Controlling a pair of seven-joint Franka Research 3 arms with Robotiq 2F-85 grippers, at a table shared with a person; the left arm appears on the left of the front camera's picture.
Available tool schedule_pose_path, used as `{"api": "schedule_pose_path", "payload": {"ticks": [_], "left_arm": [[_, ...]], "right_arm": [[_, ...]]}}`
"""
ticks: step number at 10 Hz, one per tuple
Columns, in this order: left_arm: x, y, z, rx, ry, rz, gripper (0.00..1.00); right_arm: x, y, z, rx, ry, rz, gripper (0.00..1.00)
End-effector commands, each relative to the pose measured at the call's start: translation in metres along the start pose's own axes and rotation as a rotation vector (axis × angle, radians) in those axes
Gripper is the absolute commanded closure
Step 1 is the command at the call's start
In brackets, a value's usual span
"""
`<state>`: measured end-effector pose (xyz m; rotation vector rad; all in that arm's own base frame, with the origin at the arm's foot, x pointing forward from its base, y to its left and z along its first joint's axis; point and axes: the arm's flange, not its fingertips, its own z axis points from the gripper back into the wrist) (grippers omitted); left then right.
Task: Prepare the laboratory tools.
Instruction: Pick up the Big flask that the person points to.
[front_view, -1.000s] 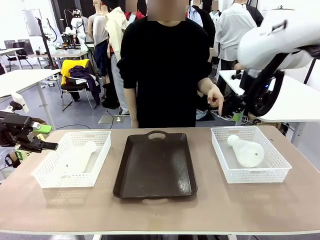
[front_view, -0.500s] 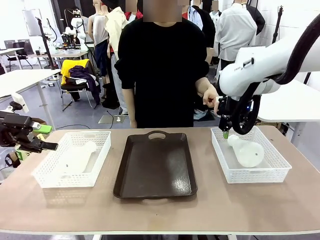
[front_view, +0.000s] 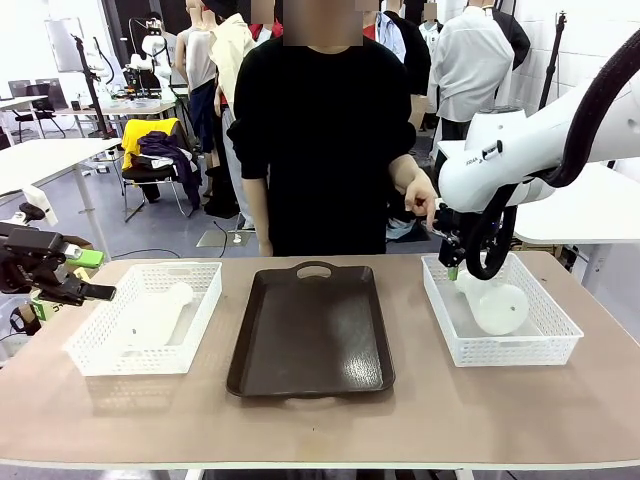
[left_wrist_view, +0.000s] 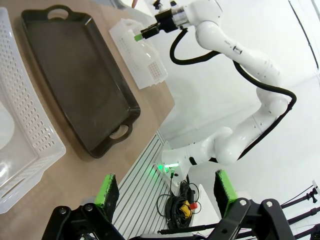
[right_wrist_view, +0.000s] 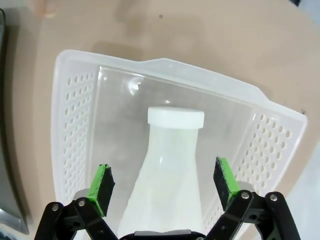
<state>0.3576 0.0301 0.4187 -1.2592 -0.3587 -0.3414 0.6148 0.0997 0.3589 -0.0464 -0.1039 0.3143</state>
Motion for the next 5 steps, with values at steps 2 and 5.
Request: {"api": "schedule_pose_path", "payload": {"ticks": [2, 5], "left_arm": [[0.001, -0.001, 0.001, -0.007, -0.007, -0.009, 0.00], [0.001, -0.001, 0.001, -0.007, -0.007, -0.009, 0.00]], "right_arm": [[0.013, -0.005, -0.015, 0.033, 0.062, -0.031, 0.00], [0.014, -0.006, -0.024, 0.032, 0.091, -0.024, 0.00]]}}
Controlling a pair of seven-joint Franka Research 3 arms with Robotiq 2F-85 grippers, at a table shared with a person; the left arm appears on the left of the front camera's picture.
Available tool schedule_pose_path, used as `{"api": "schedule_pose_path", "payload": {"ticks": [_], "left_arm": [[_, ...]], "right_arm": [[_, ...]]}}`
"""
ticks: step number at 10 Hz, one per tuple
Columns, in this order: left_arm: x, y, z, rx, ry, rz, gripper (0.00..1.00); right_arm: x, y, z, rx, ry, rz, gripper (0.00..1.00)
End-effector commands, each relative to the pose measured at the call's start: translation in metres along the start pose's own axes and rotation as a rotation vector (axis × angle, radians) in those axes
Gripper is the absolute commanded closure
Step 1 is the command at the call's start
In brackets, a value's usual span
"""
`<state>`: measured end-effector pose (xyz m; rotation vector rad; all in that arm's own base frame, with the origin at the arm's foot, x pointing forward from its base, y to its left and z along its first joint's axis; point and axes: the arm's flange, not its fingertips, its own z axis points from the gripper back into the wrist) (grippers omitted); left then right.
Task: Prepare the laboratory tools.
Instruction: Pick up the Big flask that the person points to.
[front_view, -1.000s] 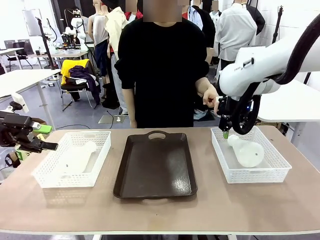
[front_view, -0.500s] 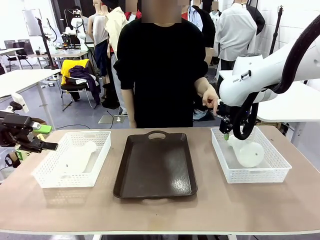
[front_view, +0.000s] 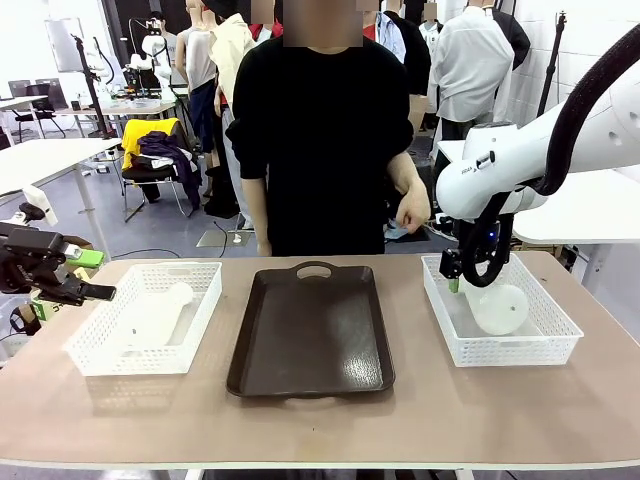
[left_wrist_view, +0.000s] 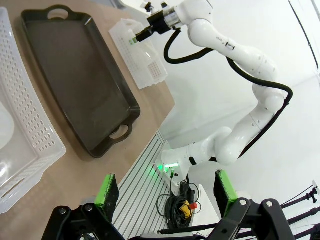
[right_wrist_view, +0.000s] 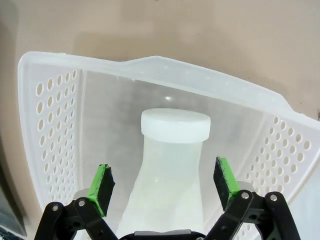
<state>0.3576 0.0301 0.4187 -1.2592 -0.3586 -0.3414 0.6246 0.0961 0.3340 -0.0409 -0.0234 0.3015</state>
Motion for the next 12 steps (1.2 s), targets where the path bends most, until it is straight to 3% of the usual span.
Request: {"api": "schedule_pose_path", "payload": {"ticks": [1, 2, 3, 7, 8, 12], "left_arm": [[0.001, -0.001, 0.001, -0.007, -0.007, -0.009, 0.00], [0.001, -0.001, 0.001, -0.007, -0.007, -0.009, 0.00], [0.001, -0.001, 0.001, -0.007, -0.007, -0.009, 0.00], [0.001, -0.001, 0.001, -0.007, -0.007, -0.009, 0.00], [0.001, -0.001, 0.001, -0.007, -0.007, -0.009, 0.00], [0.001, -0.001, 0.001, -0.007, -0.007, -0.009, 0.00]], "right_arm": [[0.009, -0.002, 0.003, 0.013, 0.012, -0.010, 0.00], [0.009, -0.002, 0.002, 0.013, 0.021, -0.009, 0.00], [0.009, -0.003, 0.002, 0.009, 0.028, -0.009, 0.14], [0.010, -0.003, -0.002, 0.018, 0.057, -0.024, 0.86], [0.011, -0.002, -0.008, 0.031, 0.074, -0.022, 1.00], [0.008, 0.000, -0.018, 0.051, 0.098, -0.025, 1.00]]}}
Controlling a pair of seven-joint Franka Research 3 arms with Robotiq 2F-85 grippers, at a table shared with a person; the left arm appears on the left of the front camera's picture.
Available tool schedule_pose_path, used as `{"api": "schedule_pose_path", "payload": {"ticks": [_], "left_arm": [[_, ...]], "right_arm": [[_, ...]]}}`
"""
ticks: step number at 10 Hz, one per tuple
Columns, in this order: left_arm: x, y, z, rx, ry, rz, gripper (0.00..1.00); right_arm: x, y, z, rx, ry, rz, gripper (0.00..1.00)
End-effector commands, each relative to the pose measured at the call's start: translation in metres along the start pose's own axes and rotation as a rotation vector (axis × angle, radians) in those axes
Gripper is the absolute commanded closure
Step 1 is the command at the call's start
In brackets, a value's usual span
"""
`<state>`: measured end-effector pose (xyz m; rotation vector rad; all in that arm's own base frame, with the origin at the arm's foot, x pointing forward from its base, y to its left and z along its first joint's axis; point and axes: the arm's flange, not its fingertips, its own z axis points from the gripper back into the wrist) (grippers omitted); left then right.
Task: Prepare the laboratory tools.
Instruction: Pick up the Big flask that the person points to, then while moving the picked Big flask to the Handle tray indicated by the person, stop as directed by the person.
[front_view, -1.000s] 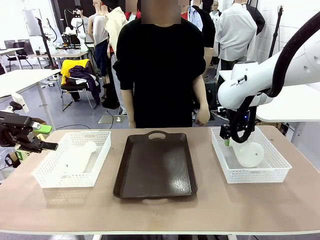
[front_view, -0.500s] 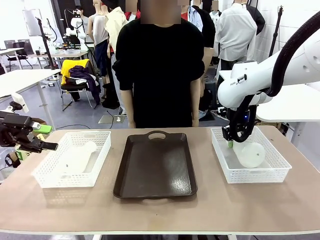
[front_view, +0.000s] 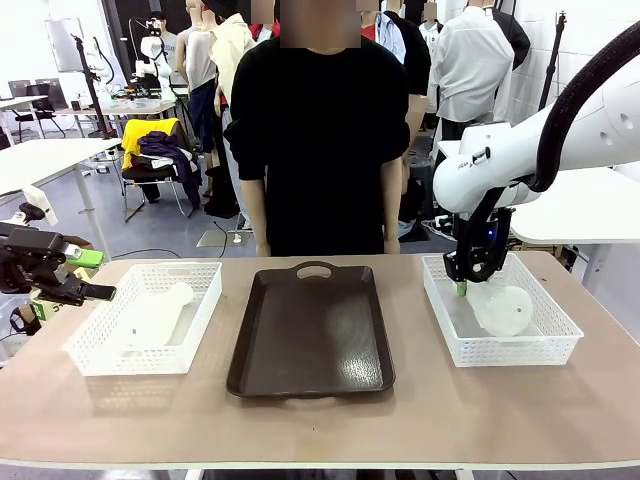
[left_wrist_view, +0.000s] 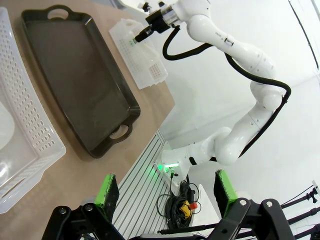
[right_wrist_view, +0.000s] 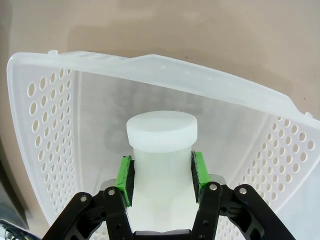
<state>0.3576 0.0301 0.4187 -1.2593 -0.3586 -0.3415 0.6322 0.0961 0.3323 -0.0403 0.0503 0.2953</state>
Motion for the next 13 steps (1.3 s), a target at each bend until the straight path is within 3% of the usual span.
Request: {"api": "schedule_pose_path", "payload": {"ticks": [1, 3, 4, 13], "left_arm": [[0.001, -0.001, 0.001, -0.007, -0.007, -0.009, 0.00], [0.001, -0.001, 0.001, -0.007, -0.007, -0.009, 0.00], [0.001, -0.001, 0.001, -0.007, -0.007, -0.009, 0.00], [0.001, -0.001, 0.001, -0.007, -0.007, -0.009, 0.00]], "right_arm": [[-0.001, 0.001, -0.013, 0.054, 0.013, -0.024, 1.00], [-0.013, -0.003, -0.005, 0.078, -0.025, -0.035, 1.00], [0.000, -0.001, 0.000, 0.021, -0.002, -0.015, 1.00], [0.000, -0.001, 0.000, 0.021, -0.002, -0.015, 1.00]]}}
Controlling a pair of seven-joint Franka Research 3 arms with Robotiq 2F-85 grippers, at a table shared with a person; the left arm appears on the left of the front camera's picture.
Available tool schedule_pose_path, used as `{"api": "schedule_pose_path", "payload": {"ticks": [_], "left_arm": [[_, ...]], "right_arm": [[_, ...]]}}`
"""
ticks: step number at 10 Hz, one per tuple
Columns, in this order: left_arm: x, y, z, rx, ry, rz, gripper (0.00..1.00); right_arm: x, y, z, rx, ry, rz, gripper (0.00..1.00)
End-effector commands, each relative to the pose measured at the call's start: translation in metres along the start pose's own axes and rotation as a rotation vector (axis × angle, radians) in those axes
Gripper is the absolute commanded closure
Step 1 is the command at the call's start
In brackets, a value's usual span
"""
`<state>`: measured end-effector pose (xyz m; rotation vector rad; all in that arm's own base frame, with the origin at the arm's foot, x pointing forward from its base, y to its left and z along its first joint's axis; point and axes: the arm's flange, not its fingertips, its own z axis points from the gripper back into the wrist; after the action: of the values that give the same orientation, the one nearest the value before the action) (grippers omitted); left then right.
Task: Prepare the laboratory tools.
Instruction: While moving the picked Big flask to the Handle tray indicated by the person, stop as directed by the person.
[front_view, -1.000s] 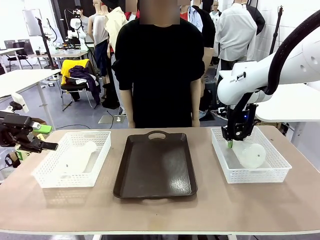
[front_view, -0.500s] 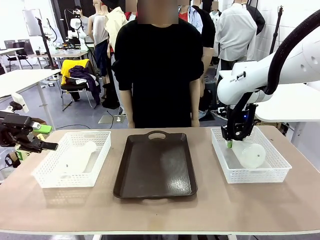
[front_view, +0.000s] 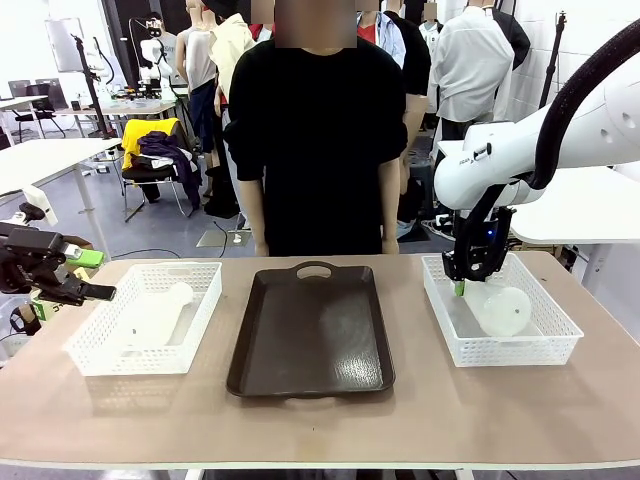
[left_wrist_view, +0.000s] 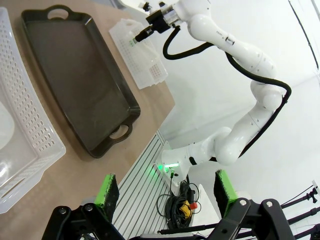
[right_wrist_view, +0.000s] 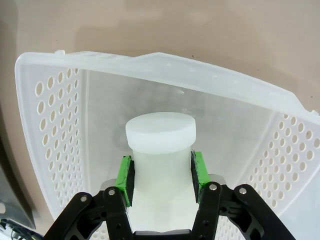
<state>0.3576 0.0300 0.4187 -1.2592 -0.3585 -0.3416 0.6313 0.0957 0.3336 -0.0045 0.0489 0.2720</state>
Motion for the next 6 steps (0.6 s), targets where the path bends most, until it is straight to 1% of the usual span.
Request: {"api": "schedule_pose_path", "payload": {"ticks": [1, 6], "left_arm": [[0.0007, -0.0008, 0.0010, -0.007, -0.008, -0.009, 0.00], [0.0007, -0.0008, 0.0010, -0.007, -0.008, -0.009, 0.00]], "right_arm": [[0.0006, -0.0008, -0.0010, -0.014, 0.004, 0.007, 1.00], [0.0006, -0.0008, -0.0010, -0.014, 0.004, 0.007, 1.00]]}}
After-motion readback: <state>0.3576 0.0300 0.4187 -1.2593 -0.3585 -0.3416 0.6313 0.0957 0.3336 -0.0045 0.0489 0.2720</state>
